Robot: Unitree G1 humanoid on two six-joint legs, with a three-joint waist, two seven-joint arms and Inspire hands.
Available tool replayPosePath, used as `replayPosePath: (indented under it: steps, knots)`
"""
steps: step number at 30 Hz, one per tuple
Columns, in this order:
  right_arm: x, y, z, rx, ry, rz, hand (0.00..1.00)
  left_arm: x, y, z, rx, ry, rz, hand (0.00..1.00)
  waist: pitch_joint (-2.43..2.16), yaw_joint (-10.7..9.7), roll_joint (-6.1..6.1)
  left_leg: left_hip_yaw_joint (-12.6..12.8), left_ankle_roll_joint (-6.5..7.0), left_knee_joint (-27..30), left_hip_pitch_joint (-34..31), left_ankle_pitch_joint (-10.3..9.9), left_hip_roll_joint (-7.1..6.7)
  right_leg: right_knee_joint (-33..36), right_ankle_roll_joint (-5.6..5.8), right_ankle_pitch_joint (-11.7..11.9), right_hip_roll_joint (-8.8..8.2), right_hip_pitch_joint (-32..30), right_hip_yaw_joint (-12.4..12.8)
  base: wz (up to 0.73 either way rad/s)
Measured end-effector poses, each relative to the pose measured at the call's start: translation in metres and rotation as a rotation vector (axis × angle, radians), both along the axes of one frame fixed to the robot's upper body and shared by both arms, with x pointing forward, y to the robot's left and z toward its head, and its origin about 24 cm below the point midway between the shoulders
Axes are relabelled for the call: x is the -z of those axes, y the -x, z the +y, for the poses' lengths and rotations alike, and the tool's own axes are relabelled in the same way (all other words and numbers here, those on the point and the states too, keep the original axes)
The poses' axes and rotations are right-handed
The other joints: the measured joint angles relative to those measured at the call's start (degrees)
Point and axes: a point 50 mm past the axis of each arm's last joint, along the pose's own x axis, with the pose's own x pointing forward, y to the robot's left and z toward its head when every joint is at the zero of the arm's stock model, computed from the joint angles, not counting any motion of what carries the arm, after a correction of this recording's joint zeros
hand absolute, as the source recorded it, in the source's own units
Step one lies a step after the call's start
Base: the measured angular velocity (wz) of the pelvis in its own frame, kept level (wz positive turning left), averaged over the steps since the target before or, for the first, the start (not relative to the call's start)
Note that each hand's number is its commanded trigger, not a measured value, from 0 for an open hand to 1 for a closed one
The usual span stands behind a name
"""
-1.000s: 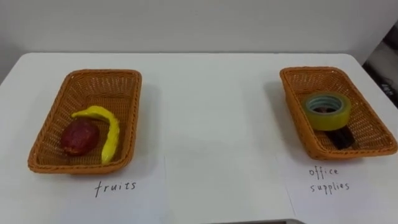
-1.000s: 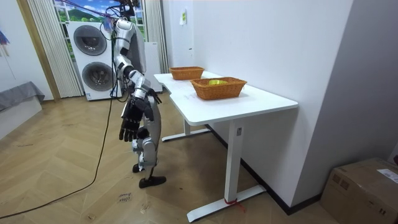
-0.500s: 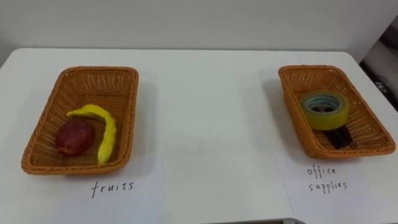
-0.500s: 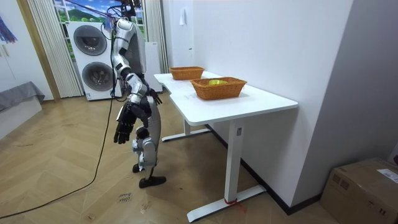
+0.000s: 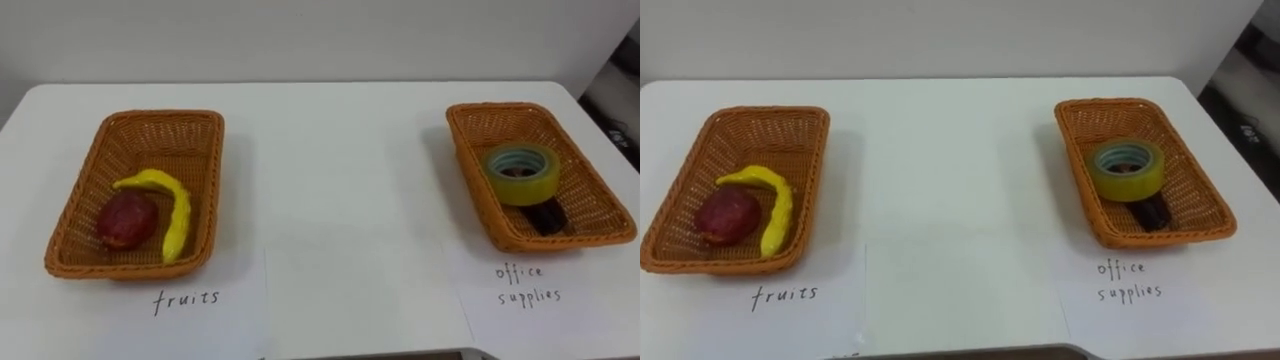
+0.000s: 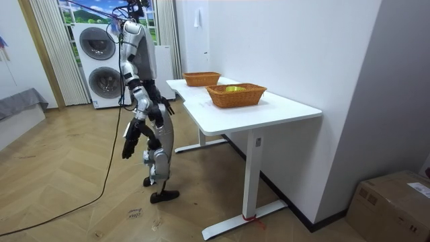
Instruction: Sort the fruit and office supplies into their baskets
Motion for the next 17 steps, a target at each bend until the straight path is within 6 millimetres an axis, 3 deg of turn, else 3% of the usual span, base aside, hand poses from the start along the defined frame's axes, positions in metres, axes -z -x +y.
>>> replayPosePath:
  steps: [4,8,12,17]
  knots:
    - [0.010,0.010,0.010,-0.086,-0.057,-0.026,0.00,0.004,0.005,-0.006,-0.035,0.046,0.017,0.00,0.03,0.06,0.08,-0.09,-0.06,0.15,0.21,-0.03,-0.02,-0.16,-0.11,-0.25,0.06,0.33,0.07,0.01]
    - [0.015,0.019,0.014,-0.352,-0.096,-0.065,0.00,0.005,0.016,-0.002,-0.071,0.057,0.044,0.00,0.10,0.53,0.01,-0.34,-0.40,-0.17,1.59,-0.08,0.09,-1.99,-0.08,-0.24,0.24,1.91,0.16,0.04]
    - [0.020,0.009,0.019,-0.773,-0.201,-0.116,0.00,0.005,0.023,0.001,-0.086,0.028,0.066,0.00,0.10,1.77,0.03,-0.19,-0.21,-0.33,1.88,-0.02,0.10,-2.22,-0.04,-0.04,0.34,2.16,0.04,-0.02]
    - [0.027,-0.015,0.033,-1.148,-0.352,-0.166,0.00,0.005,0.024,0.001,-0.094,0.012,0.077,0.00,0.15,3.69,0.21,-0.19,-0.19,-0.81,1.99,-0.04,0.31,-3.23,-0.11,0.57,0.52,3.01,-0.41,0.00]
